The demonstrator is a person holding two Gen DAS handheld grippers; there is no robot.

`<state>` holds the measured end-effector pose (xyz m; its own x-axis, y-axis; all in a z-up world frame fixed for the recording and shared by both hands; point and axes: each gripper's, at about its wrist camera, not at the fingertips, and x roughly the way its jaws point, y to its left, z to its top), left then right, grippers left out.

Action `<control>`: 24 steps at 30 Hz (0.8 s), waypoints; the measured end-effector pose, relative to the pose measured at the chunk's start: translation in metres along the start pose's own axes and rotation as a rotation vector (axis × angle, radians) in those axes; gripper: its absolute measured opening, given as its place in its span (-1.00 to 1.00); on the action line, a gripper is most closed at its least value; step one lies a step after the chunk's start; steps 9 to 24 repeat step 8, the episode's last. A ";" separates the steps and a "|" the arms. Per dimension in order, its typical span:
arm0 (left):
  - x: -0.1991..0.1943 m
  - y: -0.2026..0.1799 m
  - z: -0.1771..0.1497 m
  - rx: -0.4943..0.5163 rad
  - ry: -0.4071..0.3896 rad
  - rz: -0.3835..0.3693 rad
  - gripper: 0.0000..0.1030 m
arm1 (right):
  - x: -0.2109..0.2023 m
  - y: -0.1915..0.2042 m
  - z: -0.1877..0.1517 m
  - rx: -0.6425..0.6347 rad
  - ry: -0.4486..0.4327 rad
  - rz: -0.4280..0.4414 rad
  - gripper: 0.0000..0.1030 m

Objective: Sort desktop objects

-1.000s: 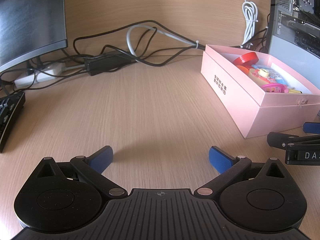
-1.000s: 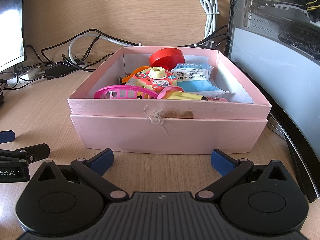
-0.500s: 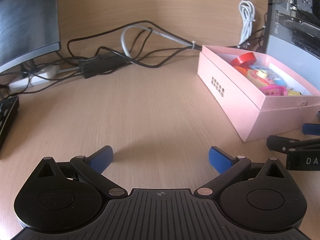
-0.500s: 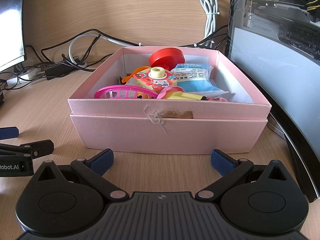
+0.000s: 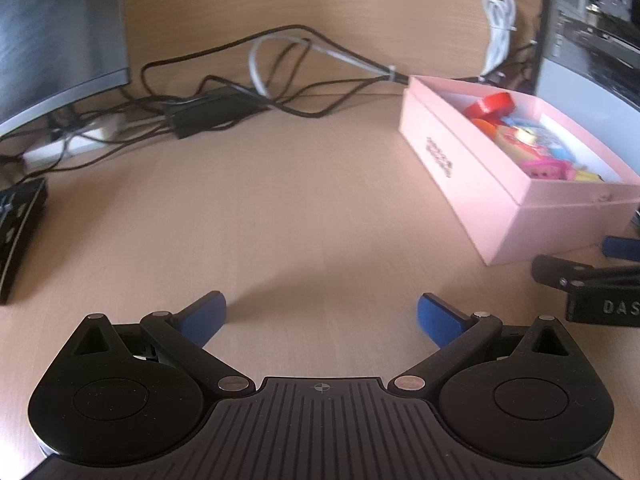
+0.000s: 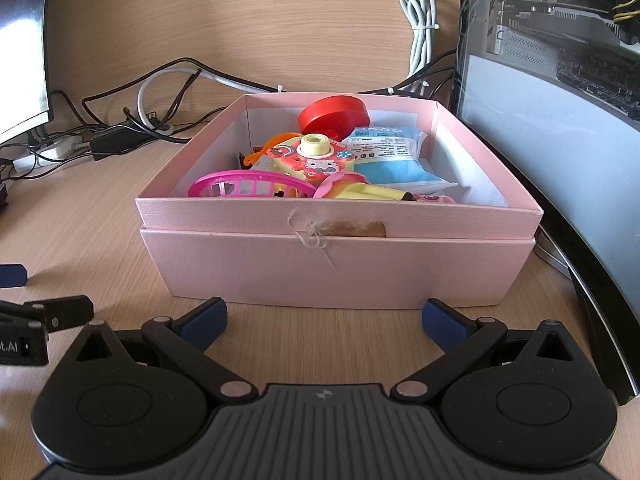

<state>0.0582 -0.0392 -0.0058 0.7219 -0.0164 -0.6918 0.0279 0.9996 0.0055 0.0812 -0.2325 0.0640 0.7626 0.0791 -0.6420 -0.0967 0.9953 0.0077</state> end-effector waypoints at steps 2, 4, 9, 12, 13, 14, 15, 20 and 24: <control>0.000 0.001 0.000 -0.004 -0.001 0.004 1.00 | 0.000 0.000 0.000 0.000 0.000 0.000 1.00; 0.000 0.002 0.000 -0.003 -0.003 0.005 1.00 | 0.000 0.000 0.000 0.000 0.000 0.000 1.00; 0.000 0.003 0.000 -0.001 -0.007 0.000 1.00 | 0.000 0.000 0.000 0.000 0.000 0.000 1.00; 0.000 0.003 0.000 -0.001 -0.007 0.000 1.00 | 0.000 0.000 0.000 0.000 0.000 0.000 1.00; 0.000 0.003 0.000 -0.001 -0.007 0.000 1.00 | 0.000 0.000 0.000 0.000 0.000 0.000 1.00; 0.000 0.003 0.000 -0.001 -0.007 0.000 1.00 | 0.000 0.000 0.000 0.000 0.000 0.000 1.00; 0.000 0.003 0.000 -0.001 -0.007 0.000 1.00 | 0.000 0.000 0.000 0.000 0.000 0.000 1.00; 0.000 0.003 0.000 -0.001 -0.007 0.000 1.00 | 0.000 0.000 0.000 0.000 0.000 0.000 1.00; 0.000 0.003 0.000 -0.001 -0.007 0.000 1.00 | 0.000 0.000 0.000 0.000 0.000 0.000 1.00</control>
